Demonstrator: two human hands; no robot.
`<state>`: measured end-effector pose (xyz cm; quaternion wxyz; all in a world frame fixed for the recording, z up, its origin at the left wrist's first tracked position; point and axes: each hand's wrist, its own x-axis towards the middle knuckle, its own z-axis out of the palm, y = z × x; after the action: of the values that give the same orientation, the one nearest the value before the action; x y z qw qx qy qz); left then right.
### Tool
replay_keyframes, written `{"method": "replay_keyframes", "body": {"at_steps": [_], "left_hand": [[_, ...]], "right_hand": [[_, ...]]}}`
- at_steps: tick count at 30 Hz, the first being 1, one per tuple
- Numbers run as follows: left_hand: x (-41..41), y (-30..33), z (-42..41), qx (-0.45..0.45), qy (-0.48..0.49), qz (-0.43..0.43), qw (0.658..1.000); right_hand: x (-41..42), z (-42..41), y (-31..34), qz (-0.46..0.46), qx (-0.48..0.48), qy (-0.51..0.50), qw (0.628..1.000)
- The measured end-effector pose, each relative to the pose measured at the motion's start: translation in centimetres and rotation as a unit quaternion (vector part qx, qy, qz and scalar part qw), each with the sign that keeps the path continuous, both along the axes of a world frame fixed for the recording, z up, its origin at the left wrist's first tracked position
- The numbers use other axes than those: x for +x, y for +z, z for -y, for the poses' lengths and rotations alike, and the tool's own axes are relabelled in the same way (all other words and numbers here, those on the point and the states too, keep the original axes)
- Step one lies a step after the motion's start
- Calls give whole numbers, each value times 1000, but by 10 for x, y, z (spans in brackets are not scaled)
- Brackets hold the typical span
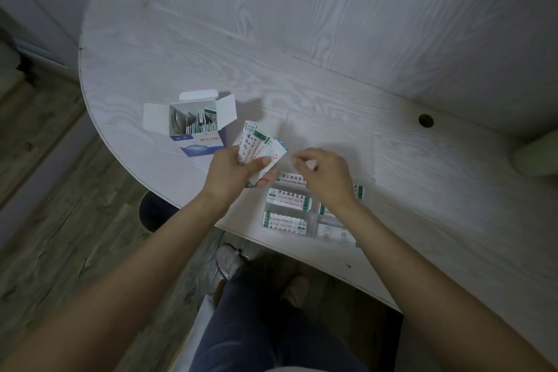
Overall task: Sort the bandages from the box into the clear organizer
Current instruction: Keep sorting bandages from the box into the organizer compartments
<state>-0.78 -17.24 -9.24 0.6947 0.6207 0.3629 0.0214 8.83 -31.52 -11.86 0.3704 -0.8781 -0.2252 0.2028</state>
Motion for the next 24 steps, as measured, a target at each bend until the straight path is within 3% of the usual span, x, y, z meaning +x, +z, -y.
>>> {"method": "replay_keyframes", "body": {"at_steps": [2, 6, 14, 17, 20, 24], "left_hand": [[1, 2, 4, -16, -22, 7, 1000], [2, 5, 16, -39, -89, 17, 995], [12, -1, 46, 25, -127, 20, 991], [12, -9, 57, 110, -103, 19, 988], [10, -14, 65, 102, -43, 26, 994], [6, -18, 72, 84, -45, 29, 995]], "right_hand": [[0, 2, 21, -124, 134, -54, 982], [1, 14, 39, -208, 183, -56, 959], [-4, 64, 28, -210, 134, -46, 967], [-7, 84, 19, -179, 96, -67, 977], [-12, 106, 10, -176, 82, -97, 976], [-18, 127, -1, -164, 31, -115, 979]]}}
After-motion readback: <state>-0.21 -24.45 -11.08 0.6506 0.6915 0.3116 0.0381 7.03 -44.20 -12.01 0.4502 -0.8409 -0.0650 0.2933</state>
